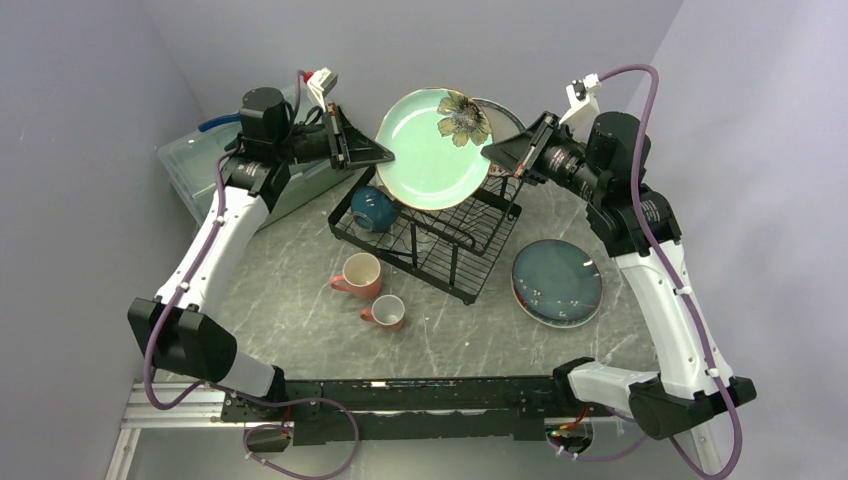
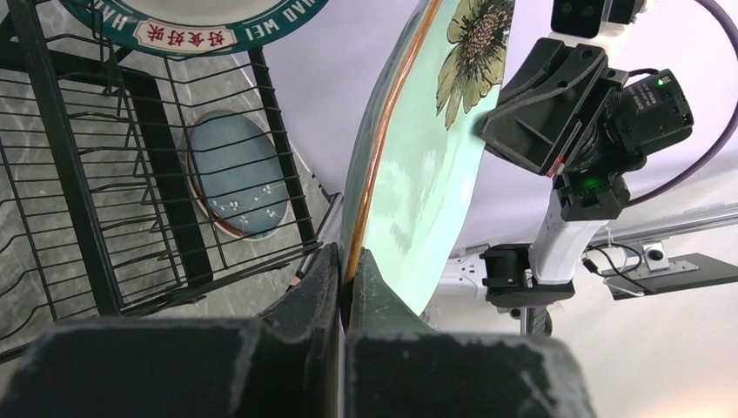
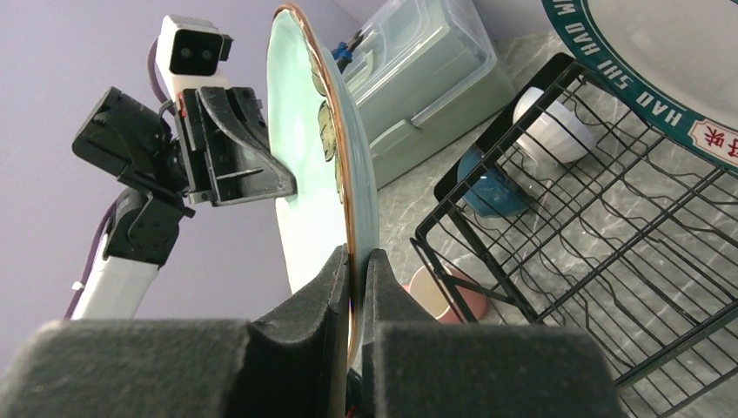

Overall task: Load the mixed dishes into the dish rack
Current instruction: Insert the plate into the dish rack.

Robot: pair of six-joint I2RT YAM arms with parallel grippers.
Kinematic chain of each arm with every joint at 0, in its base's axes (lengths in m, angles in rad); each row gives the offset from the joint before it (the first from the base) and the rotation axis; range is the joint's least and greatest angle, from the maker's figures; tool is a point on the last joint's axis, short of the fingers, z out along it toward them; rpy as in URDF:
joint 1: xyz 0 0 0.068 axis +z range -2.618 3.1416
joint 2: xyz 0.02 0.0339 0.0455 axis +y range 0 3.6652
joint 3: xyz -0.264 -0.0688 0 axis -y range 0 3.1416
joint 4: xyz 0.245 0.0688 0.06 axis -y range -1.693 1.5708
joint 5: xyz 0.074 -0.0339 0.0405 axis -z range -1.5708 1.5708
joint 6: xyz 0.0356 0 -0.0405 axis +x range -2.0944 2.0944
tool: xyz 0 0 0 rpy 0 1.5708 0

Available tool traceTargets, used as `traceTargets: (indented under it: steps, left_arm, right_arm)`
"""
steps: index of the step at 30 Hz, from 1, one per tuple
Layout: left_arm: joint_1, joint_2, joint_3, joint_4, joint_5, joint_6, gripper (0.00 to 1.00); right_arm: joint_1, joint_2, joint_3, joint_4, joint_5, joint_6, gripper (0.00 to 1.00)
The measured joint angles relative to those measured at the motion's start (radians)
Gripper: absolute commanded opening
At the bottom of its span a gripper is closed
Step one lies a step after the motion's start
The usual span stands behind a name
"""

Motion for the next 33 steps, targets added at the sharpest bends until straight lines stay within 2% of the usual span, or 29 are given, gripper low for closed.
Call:
traceTargets:
  steps: [3,6,13,20,24,31,33]
  left_arm:
    - [0.000,0.000,-0.011,0.023,0.006,-0.007,0.00]
    - [0.001,0.000,-0.027,0.039,0.011,-0.010,0.00]
    - [0.002,0.000,-0.039,0.039,0.014,-0.013,0.00]
    - [0.004,0.000,-0.044,0.034,0.015,-0.004,0.00]
    - [0.004,0.000,-0.044,0.030,0.015,0.000,0.00]
    - [0.008,-0.003,-0.044,0.031,0.021,0.005,0.00]
    - [0.009,-0.005,-0.044,0.030,0.022,0.003,0.00]
  right_arm:
    - [0.000,0.000,0.000,0.002,-0.004,-0.003,0.29]
    - [0.000,0.000,0.001,0.023,-0.006,-0.003,0.37]
    - [-0.001,0.006,0.006,0.039,-0.018,-0.013,0.43]
    - [0.013,0.055,0.012,0.051,-0.023,-0.023,0.43]
    - [0.029,0.088,0.013,0.054,-0.024,-0.027,0.36]
    - [0.039,0.100,0.013,0.050,-0.018,-0.043,0.03]
    - [0.040,0.100,0.013,0.045,-0.013,-0.060,0.00]
